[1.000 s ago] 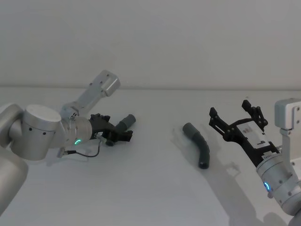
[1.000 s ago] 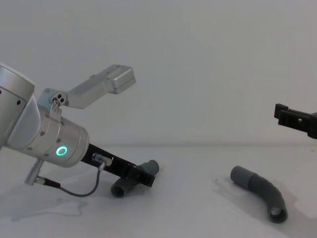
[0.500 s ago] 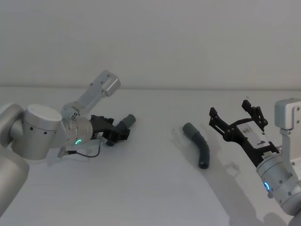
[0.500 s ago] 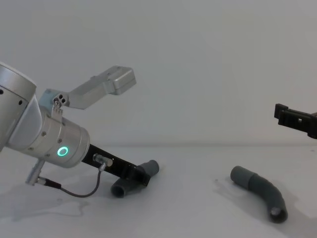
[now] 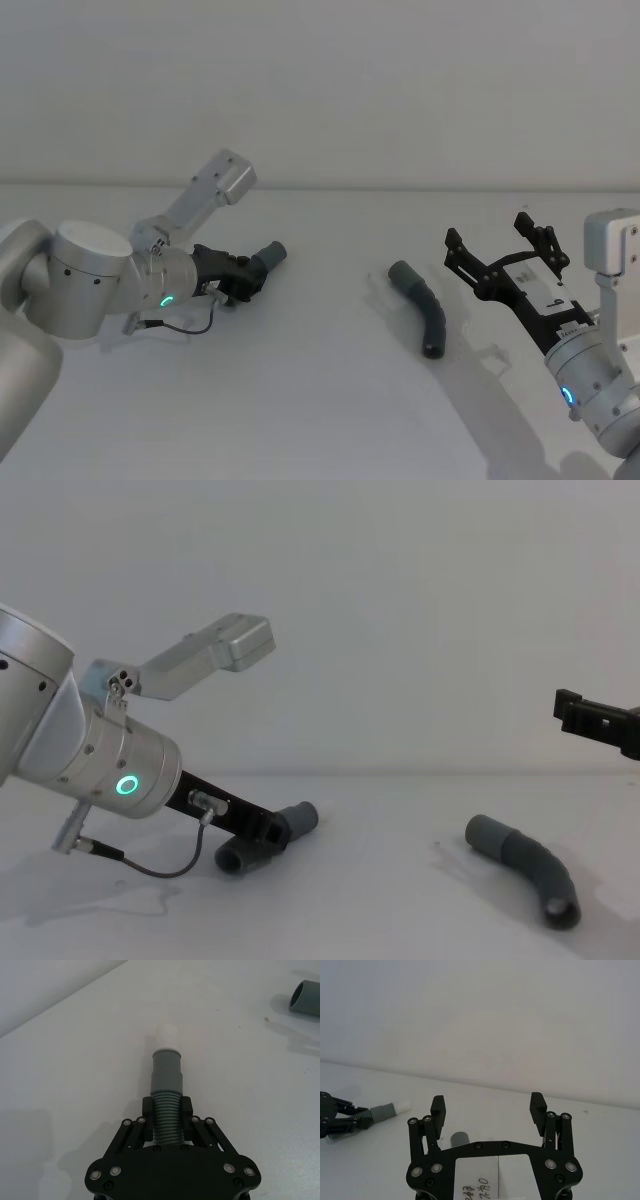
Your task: Use both hands to pick up one end of the pipe from the table, align the ends, and insert them.
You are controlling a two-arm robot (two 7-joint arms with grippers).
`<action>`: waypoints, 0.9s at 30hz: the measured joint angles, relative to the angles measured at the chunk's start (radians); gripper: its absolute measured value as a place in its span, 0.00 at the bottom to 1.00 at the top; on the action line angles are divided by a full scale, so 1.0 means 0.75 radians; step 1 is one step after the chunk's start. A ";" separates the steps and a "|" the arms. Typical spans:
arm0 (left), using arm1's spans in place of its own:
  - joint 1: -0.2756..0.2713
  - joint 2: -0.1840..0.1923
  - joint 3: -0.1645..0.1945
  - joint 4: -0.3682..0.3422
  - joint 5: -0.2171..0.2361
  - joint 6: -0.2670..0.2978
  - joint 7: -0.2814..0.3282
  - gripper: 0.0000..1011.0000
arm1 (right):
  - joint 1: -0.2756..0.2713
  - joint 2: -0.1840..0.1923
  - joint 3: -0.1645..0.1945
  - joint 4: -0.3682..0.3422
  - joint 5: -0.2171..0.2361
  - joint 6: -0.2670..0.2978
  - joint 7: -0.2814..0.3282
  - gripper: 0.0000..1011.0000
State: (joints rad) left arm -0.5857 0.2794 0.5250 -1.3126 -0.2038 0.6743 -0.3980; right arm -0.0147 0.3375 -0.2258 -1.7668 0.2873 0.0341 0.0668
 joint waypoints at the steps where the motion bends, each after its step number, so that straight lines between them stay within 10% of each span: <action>1: 0.000 0.000 0.000 0.000 0.000 0.000 0.000 0.30 | 0.000 0.000 0.000 0.000 0.000 0.000 0.000 0.99; 15: 0.000 -0.001 0.000 0.001 0.000 0.001 0.000 0.30 | 0.019 0.010 -0.005 -0.005 0.004 0.038 0.034 0.99; 27: 0.000 -0.001 0.000 0.001 0.000 0.002 0.000 0.30 | 0.113 0.083 -0.038 -0.024 0.047 0.290 0.167 0.99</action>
State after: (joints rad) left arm -0.5857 0.2785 0.5250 -1.3121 -0.2039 0.6755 -0.3979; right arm 0.0700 0.3995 -0.2546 -1.7848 0.3229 0.2519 0.1924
